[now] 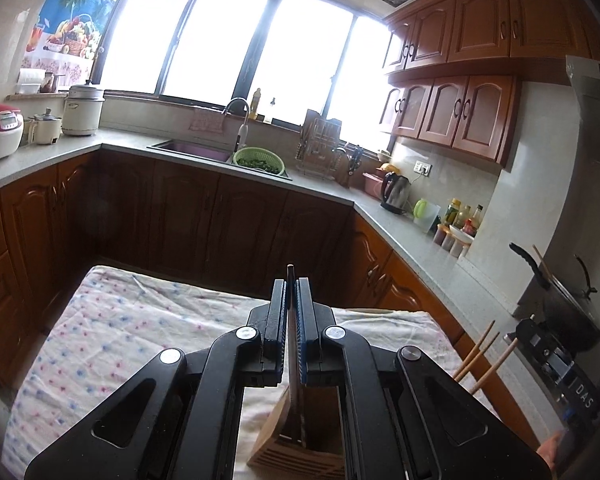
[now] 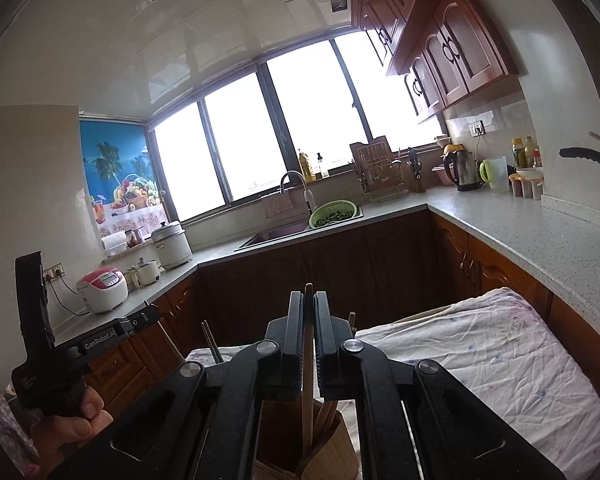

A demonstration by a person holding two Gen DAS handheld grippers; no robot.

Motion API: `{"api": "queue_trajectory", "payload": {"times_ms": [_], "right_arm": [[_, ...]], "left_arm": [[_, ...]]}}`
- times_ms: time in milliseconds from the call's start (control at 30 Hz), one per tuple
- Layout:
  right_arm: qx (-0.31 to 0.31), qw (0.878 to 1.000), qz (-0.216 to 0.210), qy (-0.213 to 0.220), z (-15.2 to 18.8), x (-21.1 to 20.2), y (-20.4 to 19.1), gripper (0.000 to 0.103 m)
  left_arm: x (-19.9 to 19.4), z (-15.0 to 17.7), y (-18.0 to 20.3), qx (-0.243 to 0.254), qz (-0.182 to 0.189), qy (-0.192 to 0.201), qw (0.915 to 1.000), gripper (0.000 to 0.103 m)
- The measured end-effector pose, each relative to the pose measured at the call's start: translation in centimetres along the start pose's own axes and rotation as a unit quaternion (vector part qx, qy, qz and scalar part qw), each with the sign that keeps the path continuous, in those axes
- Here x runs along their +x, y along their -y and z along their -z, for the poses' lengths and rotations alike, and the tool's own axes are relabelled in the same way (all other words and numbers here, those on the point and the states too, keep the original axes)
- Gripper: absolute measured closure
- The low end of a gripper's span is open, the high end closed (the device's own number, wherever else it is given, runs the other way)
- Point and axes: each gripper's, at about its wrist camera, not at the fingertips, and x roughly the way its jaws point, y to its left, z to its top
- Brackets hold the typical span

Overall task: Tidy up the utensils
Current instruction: 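Lift both chopsticks and lower them into the wooden holder with both tools, then open both tools to release the chopsticks into the holder, then move both open tools down to the utensil row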

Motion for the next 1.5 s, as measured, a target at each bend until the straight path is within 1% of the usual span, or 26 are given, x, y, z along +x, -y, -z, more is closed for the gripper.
{"api": "queue_trajectory", "payload": {"times_ms": [100, 200, 333, 633, 667, 700, 800, 833, 867, 900, 933, 967, 1000, 1033, 1067, 1100, 1133, 1167, 1200, 1267, 1333, 1500], "right_arm": [[0.003, 1.0, 0.002, -0.02, 1.1, 0.8, 0.3, 0.098], [-0.002, 1.0, 0.006, -0.017, 1.3, 0.7, 0.3, 0.098], [0.001, 0.999, 0.01, -0.035, 1.5, 1.3, 0.5, 0.098], [0.01, 0.999, 0.012, -0.041, 1.4, 1.4, 0.8, 0.098], [0.011, 0.999, 0.012, -0.042, 1.4, 1.5, 0.9, 0.098], [0.012, 0.999, 0.012, -0.045, 1.3, 1.5, 0.9, 0.094], [0.009, 0.999, 0.009, -0.046, 1.2, 1.5, 0.8, 0.092], [0.009, 0.999, 0.008, -0.044, 1.1, 1.3, 0.7, 0.092], [0.011, 0.999, 0.006, -0.043, 1.0, 1.2, 0.7, 0.087], [0.015, 0.999, 0.004, -0.04, 0.9, 0.9, 0.8, 0.075], [0.02, 0.999, 0.0, -0.036, 0.8, 0.6, 0.9, 0.068], [0.023, 0.999, -0.003, -0.031, 0.7, 0.2, 1.0, 0.055], [0.025, 0.999, -0.005, -0.026, 0.6, -0.2, 1.0, 0.049], [0.028, 0.999, -0.006, -0.022, 0.5, -0.7, 1.1, 0.048], [0.031, 0.999, -0.007, -0.02, 0.4, -1.1, 1.2, 0.043], [0.036, 0.999, -0.01, -0.019, 0.4, -1.4, 1.4, 0.035], [0.042, 0.999, -0.012, -0.019, 0.5, -1.9, 1.6, 0.03], [0.046, 0.999, -0.015, -0.018, 0.6, -2.3, 1.8, 0.024], [0.048, 0.999, -0.017, -0.015, 0.7, -2.8, 1.9, 0.022], [0.048, 0.999, -0.016, -0.016, 1.0, -3.8, 2.0, 0.02], [0.05, 0.998, -0.019, -0.021, 1.5, -4.7, 2.1, 0.017], [0.057, 0.998, -0.018, -0.035, 2.7, -7.2, 2.5, 0.017]], "left_arm": [[0.7, 1.0, 0.1, 0.01, -0.001, -0.016, 0.9998, 0.099], [1.1, 1.6, 0.4, 0.019, -0.006, -0.021, 0.9996, 0.099], [1.4, 1.4, 0.3, 0.023, -0.007, -0.029, 0.9993, 0.098], [1.6, 1.4, 0.5, 0.034, -0.01, -0.035, 0.9988, 0.098], [1.6, 1.3, 0.4, 0.033, -0.009, -0.038, 0.9987, 0.098], [1.6, 1.3, 0.4, 0.032, -0.008, -0.041, 0.9986, 0.098], [1.4, 1.2, 0.3, 0.029, -0.007, -0.047, 0.9984, 0.096], [1.3, 1.1, 0.2, 0.028, -0.007, -0.05, 0.9983, 0.092], [1.2, 1.1, 0.1, 0.025, -0.007, -0.051, 0.9983, 0.081], [0.9, 1.1, 0.1, 0.023, -0.008, -0.051, 0.9984, 0.073], [0.5, 1.2, 0.0, 0.021, -0.011, -0.049, 0.9985, 0.058], [0.0, 1.3, 0.0, 0.02, -0.013, -0.046, 0.9986, 0.048], [-0.5, 1.4, -0.1, 0.02, -0.014, -0.043, 0.9988, 0.046], [-1.0, 1.6, -0.2, 0.02, -0.015, -0.043, 0.9988, 0.045], [-1.4, 1.8, -0.3, 0.019, -0.017, -0.046, 0.9986, 0.038], [-1.9, 2.0, -0.5, 0.017, -0.019, -0.048, 0.9985, 0.033], [-2.4, 2.3, -0.7, 0.013, -0.022, -0.049, 0.9985, 0.022], [-3.1, 2.6, -0.9, 0.01, -0.024, -0.047, 0.9985, 0.019], [-3.8, 2.9, -1.1, 0.008, -0.026, -0.046, 0.9986, 0.018], [-4.9, 3.7, -1.5, 0.004, -0.032, -0.051, 0.9982, 0.012], [-6.1, 4.6, -1.7, 0.0, -0.034, -0.06, 0.9976, 0.012], [-8.9, 7.1, -2.0, 0.002, -0.042, -0.086, 0.9954, 0.011]]}}
